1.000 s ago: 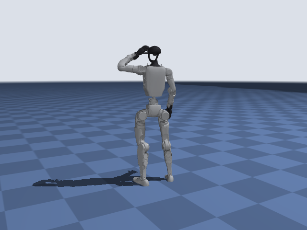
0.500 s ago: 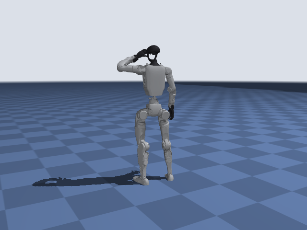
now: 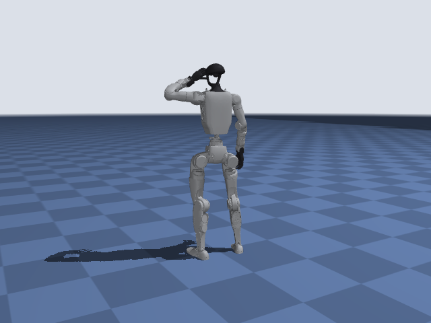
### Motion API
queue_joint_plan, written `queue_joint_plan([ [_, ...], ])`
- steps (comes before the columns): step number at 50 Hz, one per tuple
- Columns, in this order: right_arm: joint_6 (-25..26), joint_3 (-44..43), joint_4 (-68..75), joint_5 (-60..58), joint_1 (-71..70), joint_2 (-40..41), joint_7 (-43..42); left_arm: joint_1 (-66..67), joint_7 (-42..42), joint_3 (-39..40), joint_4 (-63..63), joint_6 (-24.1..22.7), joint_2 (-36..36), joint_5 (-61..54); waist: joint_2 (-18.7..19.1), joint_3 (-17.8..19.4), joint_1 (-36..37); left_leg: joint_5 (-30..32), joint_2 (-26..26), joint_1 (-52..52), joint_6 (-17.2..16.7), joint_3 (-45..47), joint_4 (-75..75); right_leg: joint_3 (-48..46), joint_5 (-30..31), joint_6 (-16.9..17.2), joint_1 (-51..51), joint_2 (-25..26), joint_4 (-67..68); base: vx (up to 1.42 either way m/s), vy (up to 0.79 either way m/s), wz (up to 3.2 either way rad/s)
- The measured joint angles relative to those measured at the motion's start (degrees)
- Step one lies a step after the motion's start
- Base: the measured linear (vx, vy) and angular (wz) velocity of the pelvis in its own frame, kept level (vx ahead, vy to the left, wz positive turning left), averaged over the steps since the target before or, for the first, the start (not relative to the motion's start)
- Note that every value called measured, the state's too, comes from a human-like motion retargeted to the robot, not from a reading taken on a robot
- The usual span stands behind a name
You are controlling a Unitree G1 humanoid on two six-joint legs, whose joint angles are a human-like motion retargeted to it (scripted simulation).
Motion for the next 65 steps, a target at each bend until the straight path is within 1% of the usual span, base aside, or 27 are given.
queue_joint_plan([
  [27, -0.1, -0.7, 0.1, 0.5, 0.3, -0.3, -0.1, -1.3, -0.2, -1.6, 0.1, -0.4, 0.7, -0.4, -0.1, -0.2, 0.0, -0.1, 0.0, -0.2, 0.1, 0.5, 0.1, 0.5, 0.4, 0.3, -0.5, 0.0, 0.0, 0.0, 0.0, 0.0],
  [65, -0.2, -1.1, 0.4, 0.4, 0.4, 0.5, -0.3, -1.9, 0.7, -1.3, 1.1, 0.1, 0.8, 0.7, -0.7, 0.0, 0.3, -0.3, 0.1, -0.1, 0.0, 1.0, 0.0, 1.0, 0.3, 0.3, -0.7, 0.2, -0.2, 0.0, 0.0, 0.0],
])
